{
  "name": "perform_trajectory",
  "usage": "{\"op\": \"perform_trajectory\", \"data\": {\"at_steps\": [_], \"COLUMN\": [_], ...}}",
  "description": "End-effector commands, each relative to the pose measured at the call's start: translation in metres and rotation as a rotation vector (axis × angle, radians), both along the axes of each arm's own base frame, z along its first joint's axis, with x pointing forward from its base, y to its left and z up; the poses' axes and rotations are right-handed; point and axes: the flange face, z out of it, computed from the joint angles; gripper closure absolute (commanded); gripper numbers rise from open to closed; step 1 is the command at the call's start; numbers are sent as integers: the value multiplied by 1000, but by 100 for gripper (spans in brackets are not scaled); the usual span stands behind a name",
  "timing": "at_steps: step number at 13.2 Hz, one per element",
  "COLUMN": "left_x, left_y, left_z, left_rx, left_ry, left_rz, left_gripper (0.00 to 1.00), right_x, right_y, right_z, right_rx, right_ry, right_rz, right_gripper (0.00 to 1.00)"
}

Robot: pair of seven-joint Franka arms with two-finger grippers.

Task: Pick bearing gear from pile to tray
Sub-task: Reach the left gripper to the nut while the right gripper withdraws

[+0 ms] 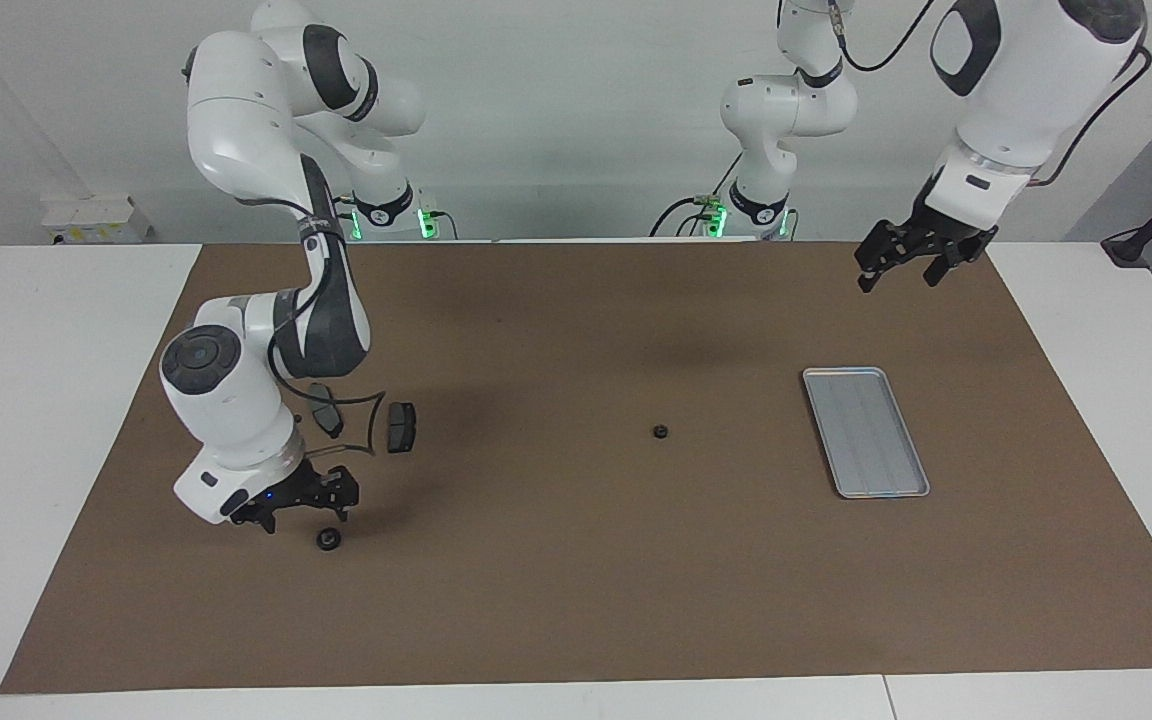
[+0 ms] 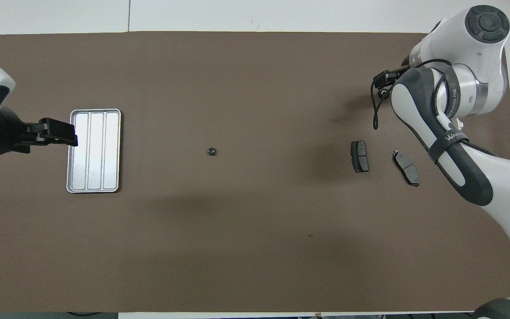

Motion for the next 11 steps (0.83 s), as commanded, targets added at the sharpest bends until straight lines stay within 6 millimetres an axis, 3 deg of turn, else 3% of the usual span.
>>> {"op": "perform_trajectory", "data": {"at_steps": [1, 3, 4, 6, 9, 11], "left_x": [-12, -4, 4, 17, 35, 47], "left_y": [-69, -123, -139, -158, -212, -219], "left_z": [-38, -85, -112, -152, -212, -225], "left_rx": [-5, -5, -4, 3, 11, 8], "left_ry": [-15, -8, -5, -8, 12, 7], "left_rz": [42, 71, 73, 54, 30, 70], "left_gripper": [0, 0, 0, 0, 0, 0], "right_x": [1, 1, 1, -3, -7, -11], "right_y": [3, 7, 6, 6, 6, 6], "right_z": [-10, -24, -30, -43, -52, -59], "right_rx": [28, 31, 33, 37, 41, 41], "right_ry": [-8, -24, -35, -44, -32, -18], "right_rz": [-10, -4, -4, -3, -26, -31], "right_gripper": [0, 0, 0, 0, 0, 0]}}
